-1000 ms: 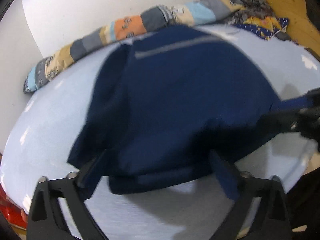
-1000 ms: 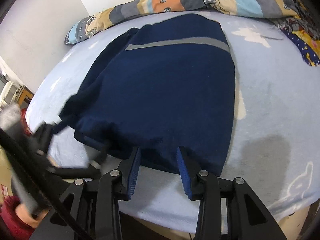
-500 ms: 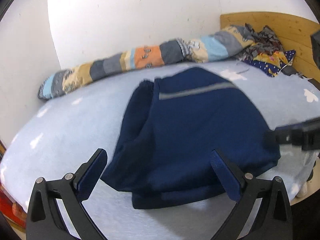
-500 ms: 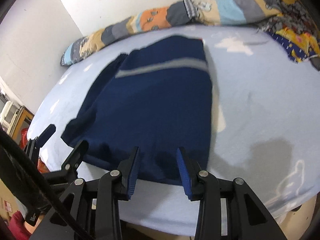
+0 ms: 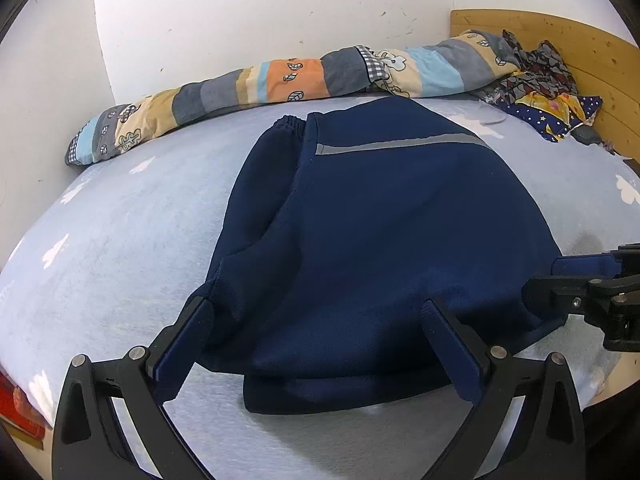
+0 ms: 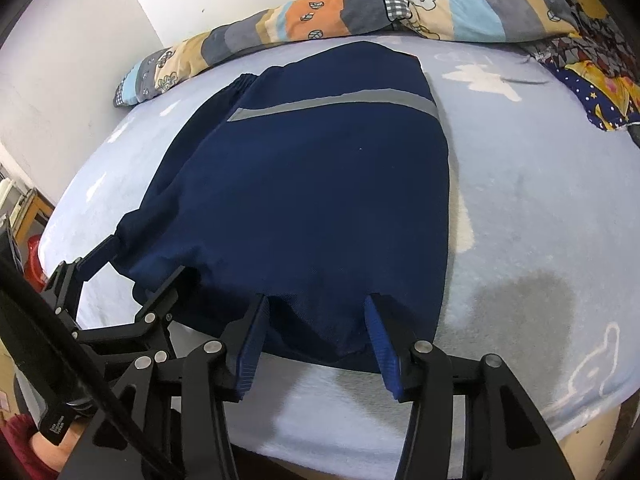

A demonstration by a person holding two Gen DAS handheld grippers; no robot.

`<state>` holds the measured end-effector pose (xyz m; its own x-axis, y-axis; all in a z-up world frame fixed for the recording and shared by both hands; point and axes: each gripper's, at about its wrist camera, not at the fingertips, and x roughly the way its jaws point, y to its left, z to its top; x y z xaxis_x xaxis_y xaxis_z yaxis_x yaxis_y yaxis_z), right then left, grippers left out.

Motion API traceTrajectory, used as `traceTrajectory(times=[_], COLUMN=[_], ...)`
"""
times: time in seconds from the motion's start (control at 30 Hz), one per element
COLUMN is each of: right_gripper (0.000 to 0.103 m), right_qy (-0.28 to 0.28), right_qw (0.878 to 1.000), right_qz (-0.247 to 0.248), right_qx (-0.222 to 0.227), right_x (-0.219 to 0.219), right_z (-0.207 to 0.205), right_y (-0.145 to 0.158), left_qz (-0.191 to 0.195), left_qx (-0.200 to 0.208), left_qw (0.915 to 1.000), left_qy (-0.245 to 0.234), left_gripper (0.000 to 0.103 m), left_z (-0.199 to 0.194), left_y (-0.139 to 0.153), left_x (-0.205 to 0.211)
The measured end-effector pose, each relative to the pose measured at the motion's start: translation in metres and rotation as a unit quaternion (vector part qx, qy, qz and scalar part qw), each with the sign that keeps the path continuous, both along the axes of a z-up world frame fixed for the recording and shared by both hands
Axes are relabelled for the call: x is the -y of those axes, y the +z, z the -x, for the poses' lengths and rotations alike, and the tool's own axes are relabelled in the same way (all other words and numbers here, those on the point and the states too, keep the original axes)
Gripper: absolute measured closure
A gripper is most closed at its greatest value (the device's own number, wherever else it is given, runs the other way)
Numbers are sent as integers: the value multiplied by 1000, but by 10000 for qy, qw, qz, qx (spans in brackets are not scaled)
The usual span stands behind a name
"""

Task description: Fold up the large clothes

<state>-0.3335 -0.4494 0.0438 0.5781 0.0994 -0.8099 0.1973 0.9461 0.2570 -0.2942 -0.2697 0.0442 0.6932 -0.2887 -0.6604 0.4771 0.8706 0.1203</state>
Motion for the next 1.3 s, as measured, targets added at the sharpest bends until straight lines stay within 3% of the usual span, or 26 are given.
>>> traceTrajectory(times=[0.57,0.8,0.9,1.0,1.23,1.3], right_gripper=[47,42,32,25,15,13], right_qy=[-40,-229,-462,-649,-663,-665], right_qw=[10000,9991,9962,9928,9854,9835], right_qz=[-46,-80,450,584,1095,1180], right_qx=[42,339,591,819,1126,1196], right_x=[2,9,11,14,-11,-21], right_z=[1,9,17,25,48,56], right_y=[1,19,34,44,60,62], left_qz=[21,316,527,630,398,469], left_qx=[-20,22,206,471,1354,1370], left_qw=[10000,9995,9980,9956,9869,9866], left_qy=[10,68,278,505,783,751], left_gripper=[0,0,0,0,0,0], left_z=[0,1,0,3,38,49], left_y=[0,15,32,49,89,91], left_x=[-1,-11,-24,-38,-57,-64])
